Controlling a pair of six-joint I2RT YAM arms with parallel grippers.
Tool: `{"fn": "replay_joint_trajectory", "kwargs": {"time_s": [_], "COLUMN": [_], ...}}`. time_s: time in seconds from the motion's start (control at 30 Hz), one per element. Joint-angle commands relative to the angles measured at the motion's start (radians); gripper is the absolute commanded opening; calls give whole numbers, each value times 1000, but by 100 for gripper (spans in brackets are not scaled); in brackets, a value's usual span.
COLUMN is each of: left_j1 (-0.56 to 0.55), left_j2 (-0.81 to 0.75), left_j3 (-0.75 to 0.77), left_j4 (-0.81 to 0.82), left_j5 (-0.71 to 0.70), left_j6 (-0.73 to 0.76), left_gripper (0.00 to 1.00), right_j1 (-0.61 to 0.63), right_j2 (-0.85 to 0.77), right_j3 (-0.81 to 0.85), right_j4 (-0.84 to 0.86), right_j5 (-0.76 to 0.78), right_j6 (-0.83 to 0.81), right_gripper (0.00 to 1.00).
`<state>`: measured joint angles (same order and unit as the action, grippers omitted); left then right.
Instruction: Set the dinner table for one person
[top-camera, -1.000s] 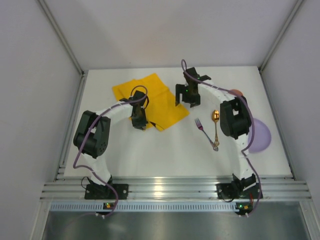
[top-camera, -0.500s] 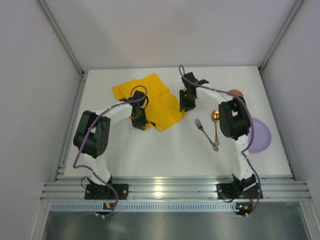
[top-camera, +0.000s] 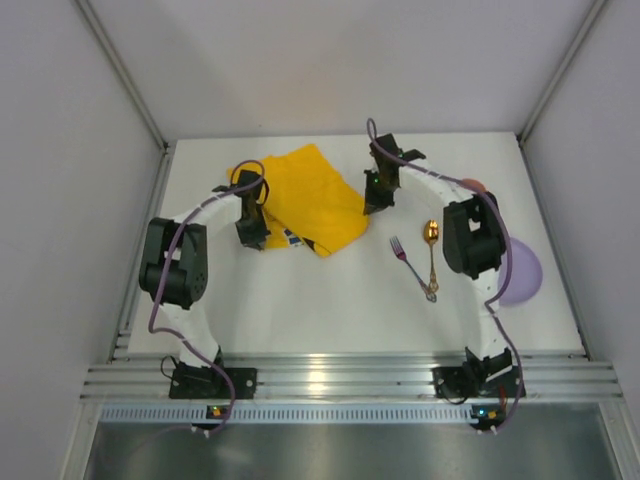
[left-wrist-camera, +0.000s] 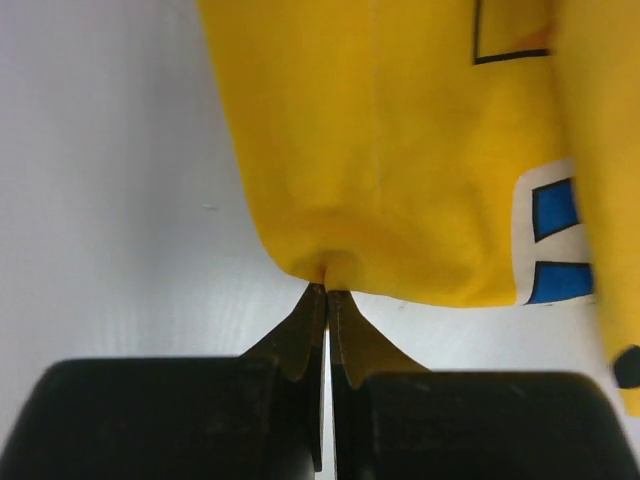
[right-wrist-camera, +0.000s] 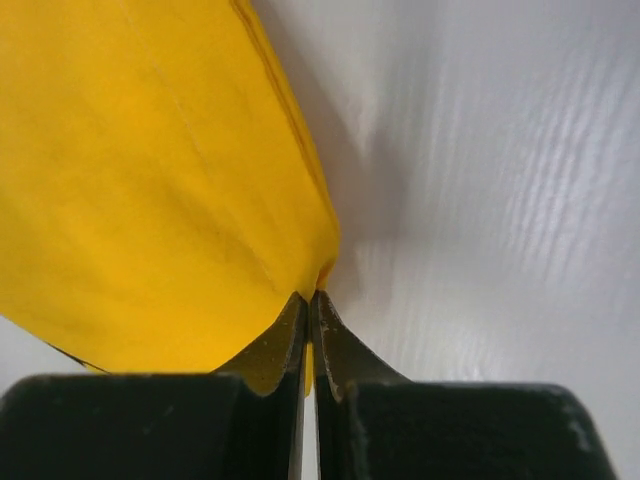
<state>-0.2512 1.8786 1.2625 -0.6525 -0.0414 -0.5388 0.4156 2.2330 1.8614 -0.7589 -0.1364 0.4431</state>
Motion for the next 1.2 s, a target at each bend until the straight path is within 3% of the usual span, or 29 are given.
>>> {"fn": "replay_joint_trajectory", "kwargs": {"time_s": [0.0,0.17,0.27,0.4,0.57,0.83,0.87,0.9,0.93,0.97,1.03,1.17], "left_j1": [91,164,193,191,162,87,86,84,84,84,86,86], "left_j2": [-13,13,-19,-74,-159,-231,-231,-236,-245,-249,-254,-214], "left_j3": [93,175,147,52,-113,-222,-219,-218,-206,-195,-143,-11], "left_j4": [-93,-167,-185,-187,-167,-205,-202,-199,-199,-200,-220,-265], "left_j5": [-81,-121,-118,-91,-46,-87,-89,-89,-101,-112,-141,-212], "left_j6": [49,56,33,-29,-108,-210,-207,-201,-184,-176,-150,-109], "left_gripper": [0,0,0,0,0,0,6,31,47,58,73,75], "right_j1": [-126,-216,-264,-268,-216,-103,-103,-101,-101,-103,-104,-104], "right_j2": [-27,-39,-101,-218,-272,-288,-283,-280,-282,-286,-305,-322], "right_j3": [147,211,115,-149,-359,-406,-387,-377,-364,-331,-294,-130], "right_j4": [-11,-77,-83,-45,16,-10,-14,-23,-48,-60,-98,-148], "right_j5": [-11,44,81,101,58,60,57,60,72,89,147,242], "right_j6": [58,77,77,77,74,46,40,33,26,19,0,-35], "right_gripper": [0,0,0,0,0,0,1,11,28,58,68,71]}}
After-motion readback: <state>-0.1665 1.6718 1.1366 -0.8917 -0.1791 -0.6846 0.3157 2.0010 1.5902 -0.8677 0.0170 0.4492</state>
